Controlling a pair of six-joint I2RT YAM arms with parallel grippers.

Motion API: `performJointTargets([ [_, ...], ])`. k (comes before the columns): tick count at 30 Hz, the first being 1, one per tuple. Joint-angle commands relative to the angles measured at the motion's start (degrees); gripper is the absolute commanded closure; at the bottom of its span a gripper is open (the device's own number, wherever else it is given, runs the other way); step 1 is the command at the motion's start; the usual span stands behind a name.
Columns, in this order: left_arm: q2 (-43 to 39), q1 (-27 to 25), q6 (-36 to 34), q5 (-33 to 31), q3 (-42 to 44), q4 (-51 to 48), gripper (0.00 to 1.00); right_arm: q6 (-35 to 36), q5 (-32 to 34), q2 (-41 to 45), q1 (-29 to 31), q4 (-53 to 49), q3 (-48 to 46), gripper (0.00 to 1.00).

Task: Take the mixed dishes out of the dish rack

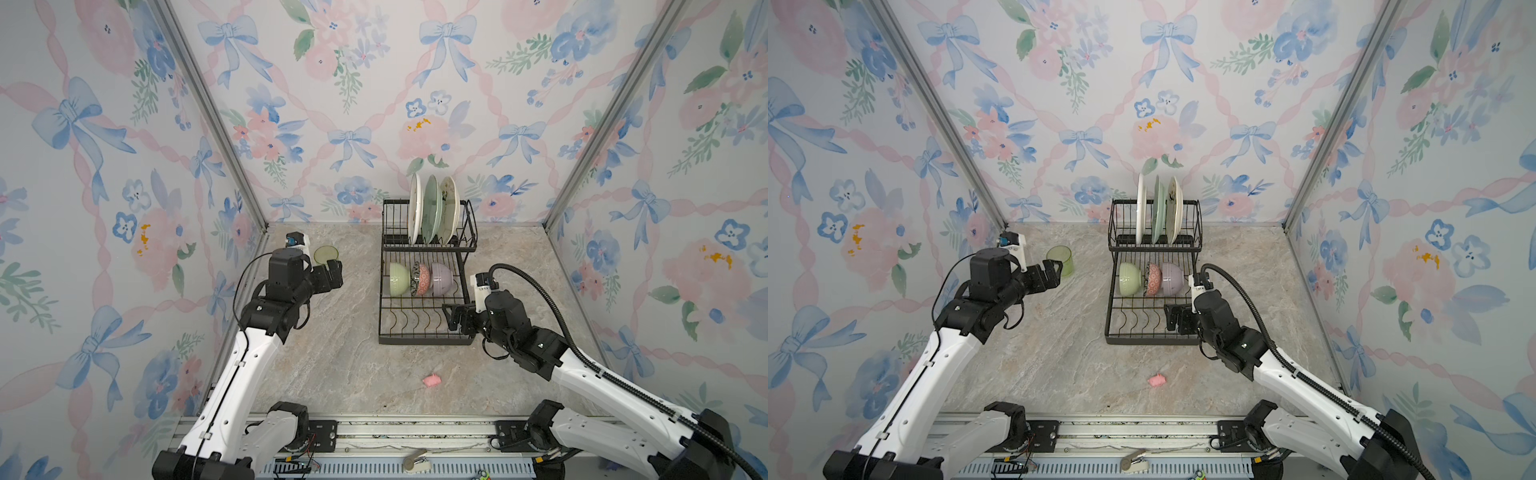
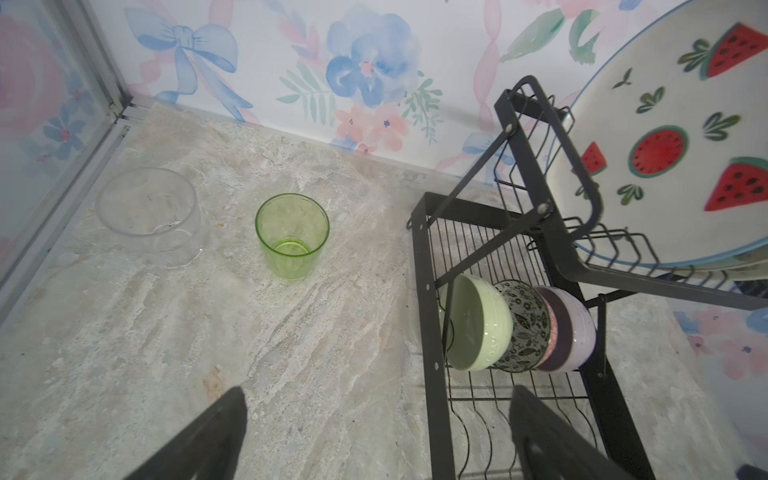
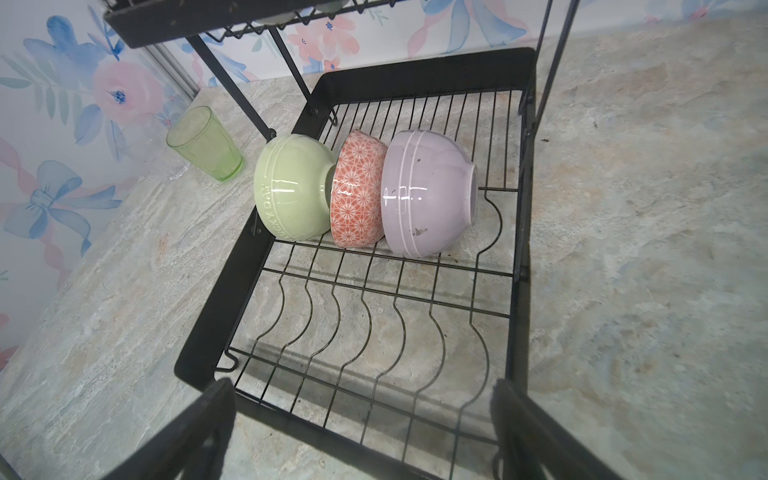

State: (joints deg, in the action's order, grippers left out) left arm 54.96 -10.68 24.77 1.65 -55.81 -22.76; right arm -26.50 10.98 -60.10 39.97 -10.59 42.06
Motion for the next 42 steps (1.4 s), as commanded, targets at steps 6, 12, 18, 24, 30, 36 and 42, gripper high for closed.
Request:
performJointTargets([
  [6, -7.78, -3.88, 7.34, 2.25, 18.24, 20.16, 0.02, 7.65, -0.1, -11.46, -2.29, 12.89, 3.54, 0.02],
  [12, -8.67, -5.62, 7.5, -0.22, 21.71, 23.46, 0.02, 12.98, -2.11, -16.11, -4.22, 22.27, 1.83, 0.02],
  [18, -8.69, -5.87, 7.12, -0.02, 24.33, 27.8, 0.02, 13.75, -5.61, -19.42, -6.87, 29.51, -0.37, 0.08],
  [24, -7.1, -6.17, 7.18, 0.62, 25.31, 30.23, 0.02, 13.56, -3.41, -21.5, -6.77, 36.11, -3.8, 0.14],
  [30, -6.38, -7.22, 7.31, 0.75, 25.03, 30.89, 0.02, 14.25, -0.42, -24.58, -6.13, 42.78, -6.73, 0.15],
  [36, -6.8, -8.52, 6.63, -1.02, 25.22, 30.74, 0.02, 15.31, 0.42, -29.05, -6.13, 45.9, -6.37, 0.2],
  [42, -6.15, -9.28, 6.56, -1.48, 25.58, 30.72, 0.02, 17.24, 2.93, -30.93, -6.17, 47.89, -6.44, 0.21],
])
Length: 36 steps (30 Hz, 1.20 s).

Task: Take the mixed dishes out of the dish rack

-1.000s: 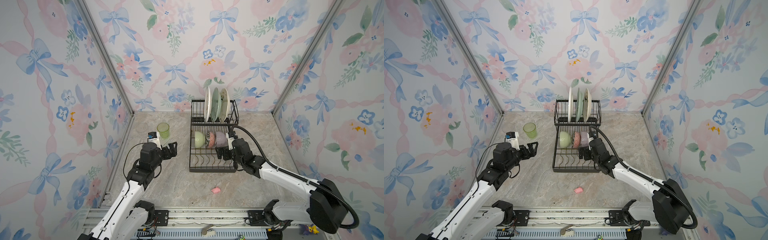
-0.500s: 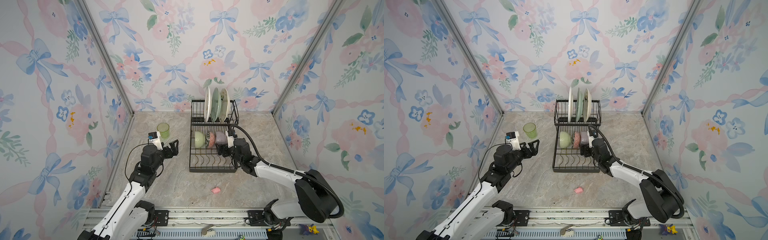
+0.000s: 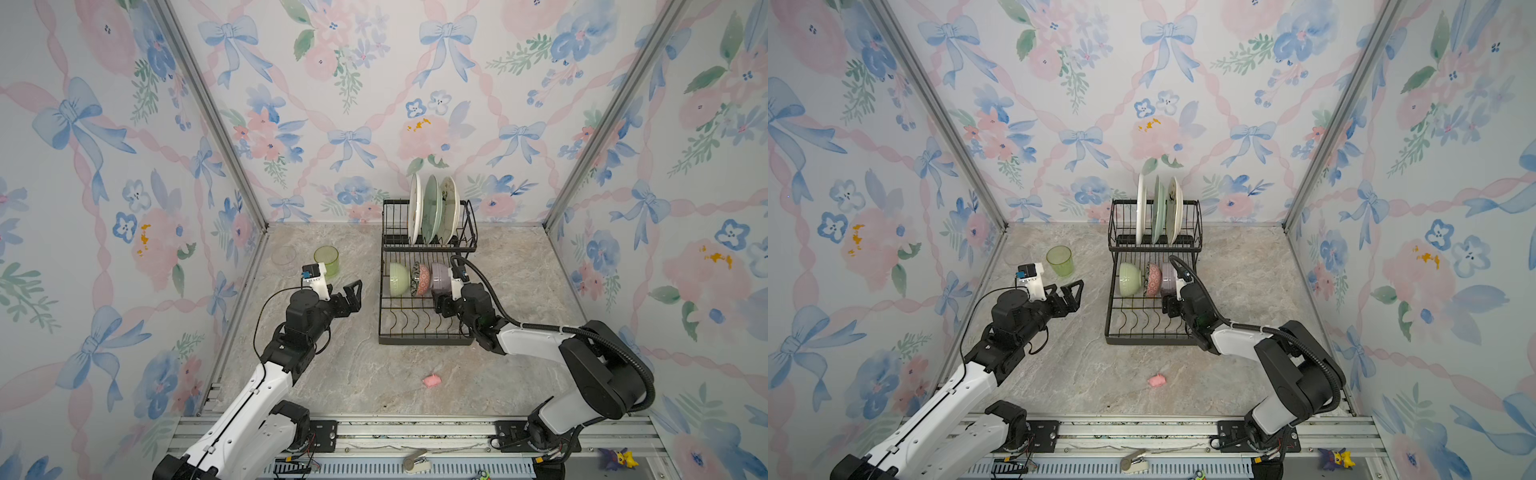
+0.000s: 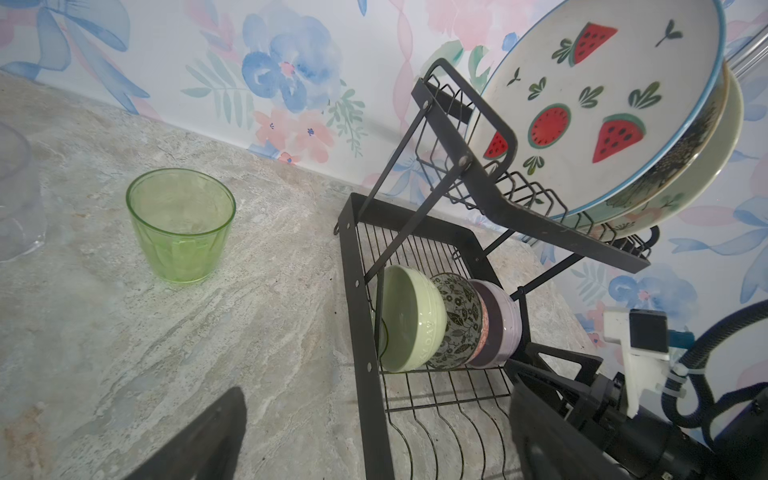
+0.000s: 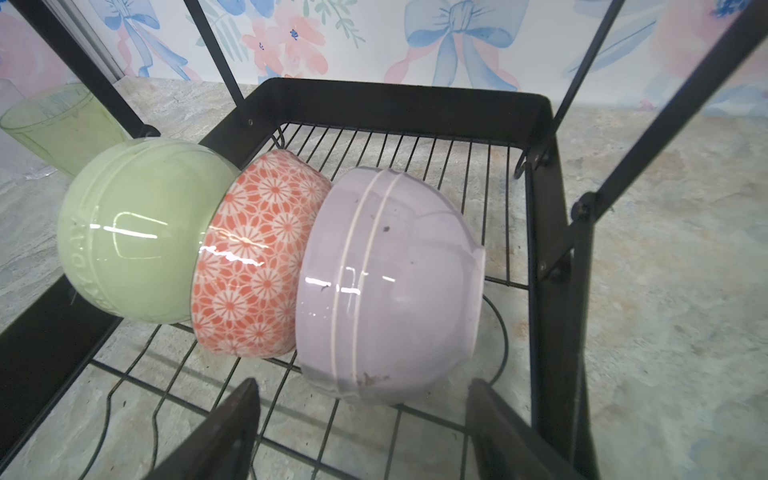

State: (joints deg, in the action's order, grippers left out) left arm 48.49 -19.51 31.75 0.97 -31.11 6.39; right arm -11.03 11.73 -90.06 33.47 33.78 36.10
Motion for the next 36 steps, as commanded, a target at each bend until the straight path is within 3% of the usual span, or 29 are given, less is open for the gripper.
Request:
performJointTargets([
  [1, 0.54, -0.69, -0.37, -0.89, 0.88, 1.57, 0.02, 1.99, 2.48, -1.29, 0.28, 3.78, -0.36, 0.21],
  [11, 2.05, -2.35, -0.55, -2.39, 0.75, 1.55, 0.02, 1.13, 0.01, -4.43, -1.52, 5.58, 0.68, 0.27],
  [36, 4.7, -3.08, -2.06, -2.2, -1.27, 0.75, 0.02, 3.42, -3.82, -10.0, -4.58, 7.16, 3.97, 0.15],
])
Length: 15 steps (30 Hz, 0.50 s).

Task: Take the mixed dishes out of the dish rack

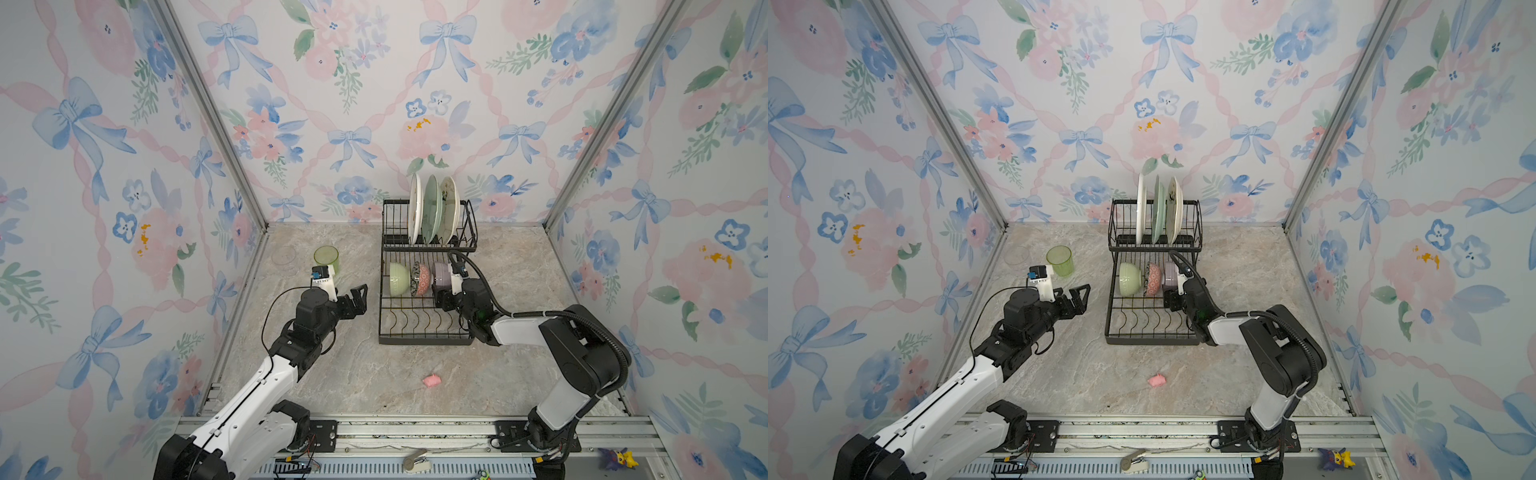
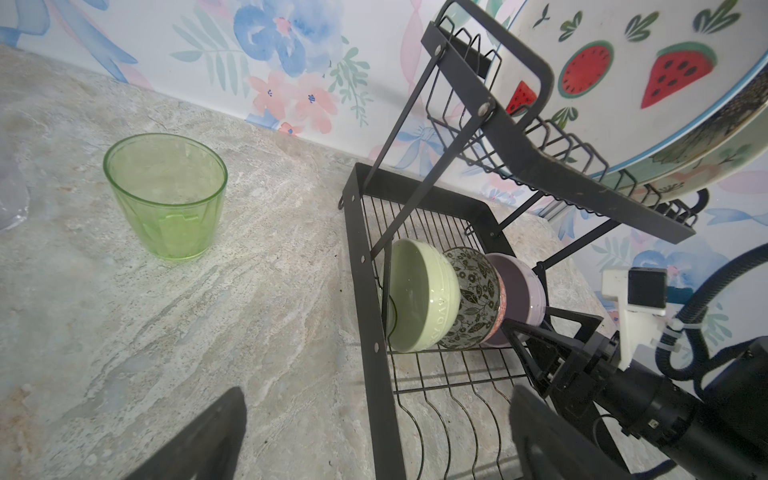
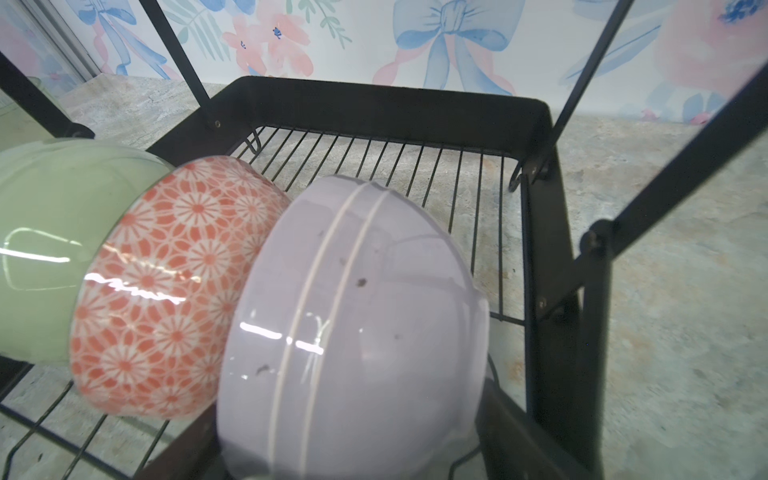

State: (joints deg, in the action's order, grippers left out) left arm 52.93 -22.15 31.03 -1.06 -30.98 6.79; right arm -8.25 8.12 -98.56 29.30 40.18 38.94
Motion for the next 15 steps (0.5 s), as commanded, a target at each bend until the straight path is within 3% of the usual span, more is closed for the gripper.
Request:
performJointTargets([
  [1, 0.25, -0.55, -1.32, -0.14, -1.43, 0.37, 0.02, 0.74, -0.44, -1.55, -0.43, 0.66, 1.22, 0.17],
  [8, 0.25, -0.66, -1.06, -0.51, -0.93, 0.5, 0.02, 0.98, -1.26, -1.62, -0.07, 0.8, 1.46, 0.25],
  [15, 0.6, -0.7, -1.08, -0.51, -0.88, 0.5, 0.02, 2.27, 0.66, -0.95, 1.92, 1.22, 1.23, 0.45],
])
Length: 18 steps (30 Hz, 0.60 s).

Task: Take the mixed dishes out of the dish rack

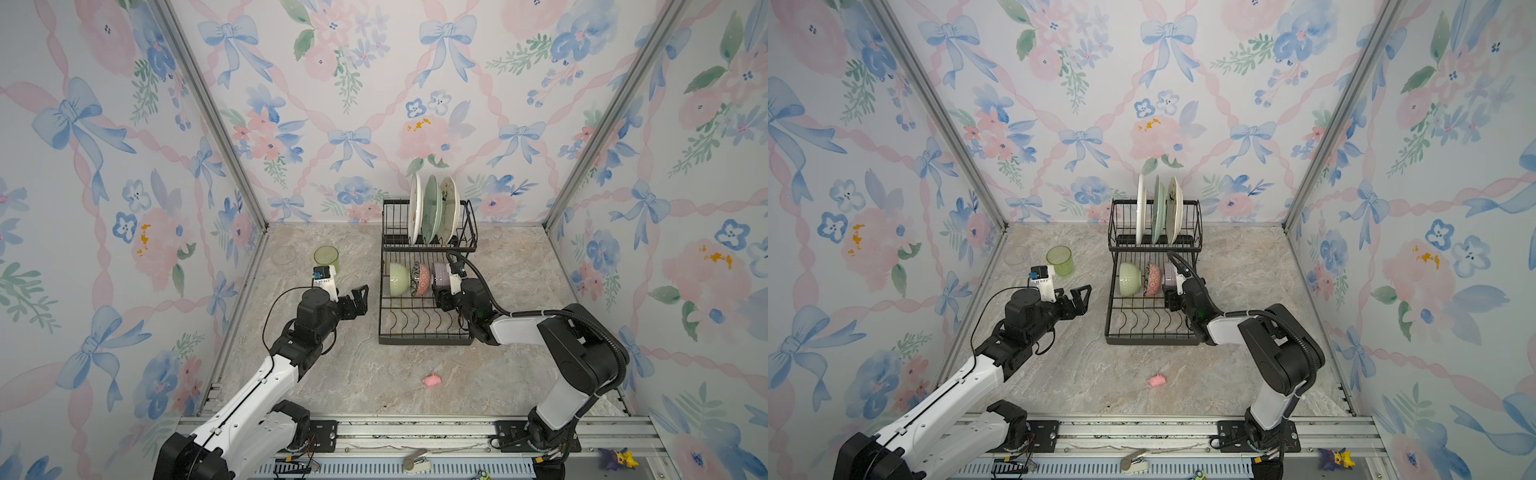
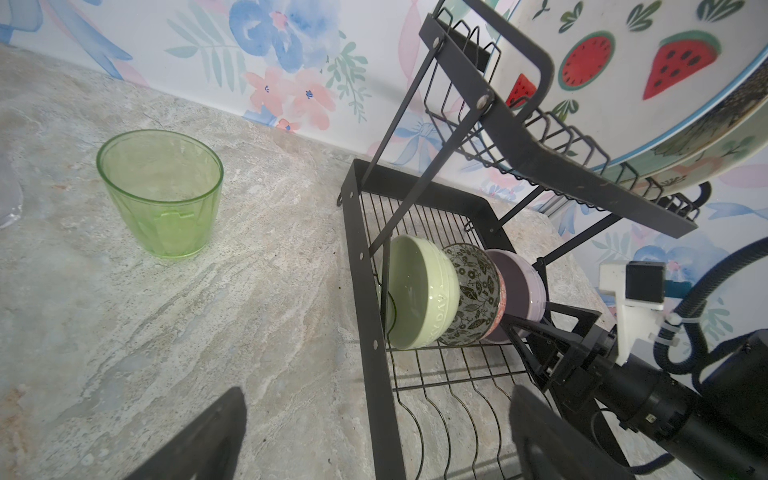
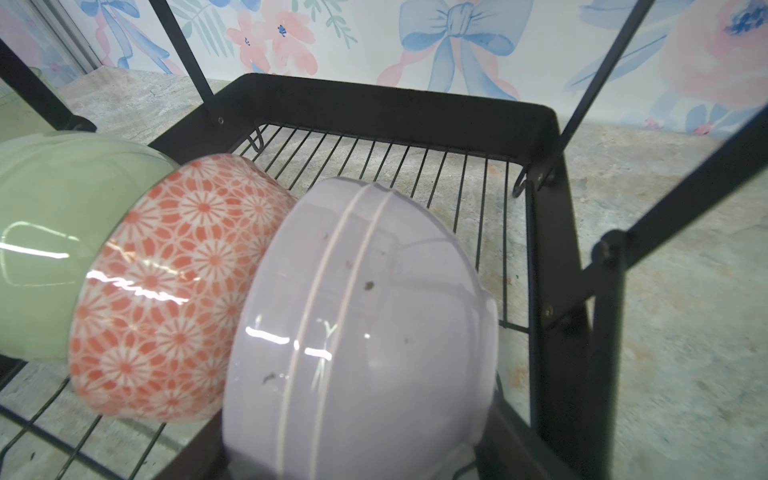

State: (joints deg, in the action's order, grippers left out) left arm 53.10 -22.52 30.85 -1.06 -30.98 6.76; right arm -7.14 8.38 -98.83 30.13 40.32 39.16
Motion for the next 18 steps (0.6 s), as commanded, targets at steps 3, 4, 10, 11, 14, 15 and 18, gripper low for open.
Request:
performJointTargets([
  [3, 0.77, -0.33, -0.96, -0.33, -0.79, 0.5, 0.02, 2.02, 1.69, -0.15, 1.83, 0.97, 1.01, 0.46],
  [4, 0.86, -0.33, -0.94, -0.26, -0.78, 0.5, 0.02, 2.3, 2.32, 0.14, 2.11, 0.73, 1.05, 0.46],
  [10, 0.78, -0.43, -0.56, 0.01, 0.04, 0.87, 0.02, 2.24, 5.53, 2.54, 2.83, 0.51, 0.41, 0.47],
  [11, 0.69, -0.44, -0.67, -0.08, 0.08, 0.9, 0.02, 2.13, 6.04, 2.91, 2.91, 0.58, 0.16, 0.47],
  [14, 0.69, -0.42, -0.78, 0.07, 0.08, 0.95, 0.02, 1.98, 7.4, 3.67, 3.18, 0.52, -0.58, 0.48],
  [15, 0.69, -0.42, -0.77, 0.07, 0.13, 0.93, 0.02, 1.96, 7.84, 4.83, 3.33, 0.36, -0.74, 0.48],
  [18, 0.86, -0.47, -0.78, 0.22, 0.22, 1.22, 0.02, 1.94, 9.13, 6.4, 3.62, -0.45, -1.01, 0.49],
])
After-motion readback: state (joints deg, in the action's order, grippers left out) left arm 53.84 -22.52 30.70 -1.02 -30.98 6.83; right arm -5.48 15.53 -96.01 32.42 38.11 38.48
